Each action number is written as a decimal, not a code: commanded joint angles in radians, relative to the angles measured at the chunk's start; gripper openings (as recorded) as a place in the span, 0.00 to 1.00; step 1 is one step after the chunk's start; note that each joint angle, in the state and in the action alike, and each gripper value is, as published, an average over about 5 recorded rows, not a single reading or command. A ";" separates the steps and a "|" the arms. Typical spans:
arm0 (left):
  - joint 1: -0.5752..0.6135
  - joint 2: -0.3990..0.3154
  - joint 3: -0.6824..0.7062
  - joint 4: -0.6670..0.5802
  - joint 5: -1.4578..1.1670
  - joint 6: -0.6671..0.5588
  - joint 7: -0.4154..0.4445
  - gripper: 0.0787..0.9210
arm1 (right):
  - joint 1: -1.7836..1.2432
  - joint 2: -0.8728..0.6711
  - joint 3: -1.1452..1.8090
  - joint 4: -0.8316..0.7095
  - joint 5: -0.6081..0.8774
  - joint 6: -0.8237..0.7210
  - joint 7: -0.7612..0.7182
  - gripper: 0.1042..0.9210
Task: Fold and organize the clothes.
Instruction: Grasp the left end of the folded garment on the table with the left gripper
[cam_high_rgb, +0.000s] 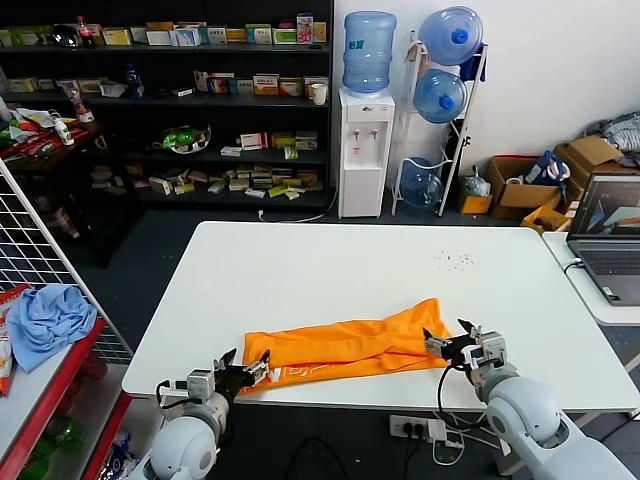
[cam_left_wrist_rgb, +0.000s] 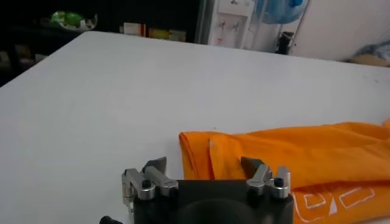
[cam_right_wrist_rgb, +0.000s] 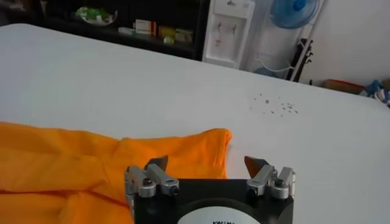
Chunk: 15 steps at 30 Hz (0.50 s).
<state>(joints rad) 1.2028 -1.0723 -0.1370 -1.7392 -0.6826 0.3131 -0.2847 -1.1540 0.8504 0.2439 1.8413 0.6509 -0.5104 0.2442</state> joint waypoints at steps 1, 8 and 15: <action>-0.002 -0.020 0.002 0.036 -0.042 0.042 -0.009 0.84 | -0.008 0.001 0.004 0.012 0.001 0.004 0.005 0.88; -0.007 -0.022 0.014 0.029 -0.015 0.041 0.000 0.59 | -0.008 0.007 0.013 0.022 0.003 0.006 0.013 0.88; -0.019 -0.020 0.027 0.018 0.025 0.007 0.024 0.35 | -0.012 0.029 0.029 0.017 -0.017 0.021 0.020 0.88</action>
<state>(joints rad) 1.1892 -1.0876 -0.1125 -1.7256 -0.6745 0.3306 -0.2713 -1.1643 0.8688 0.2670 1.8581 0.6445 -0.4960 0.2606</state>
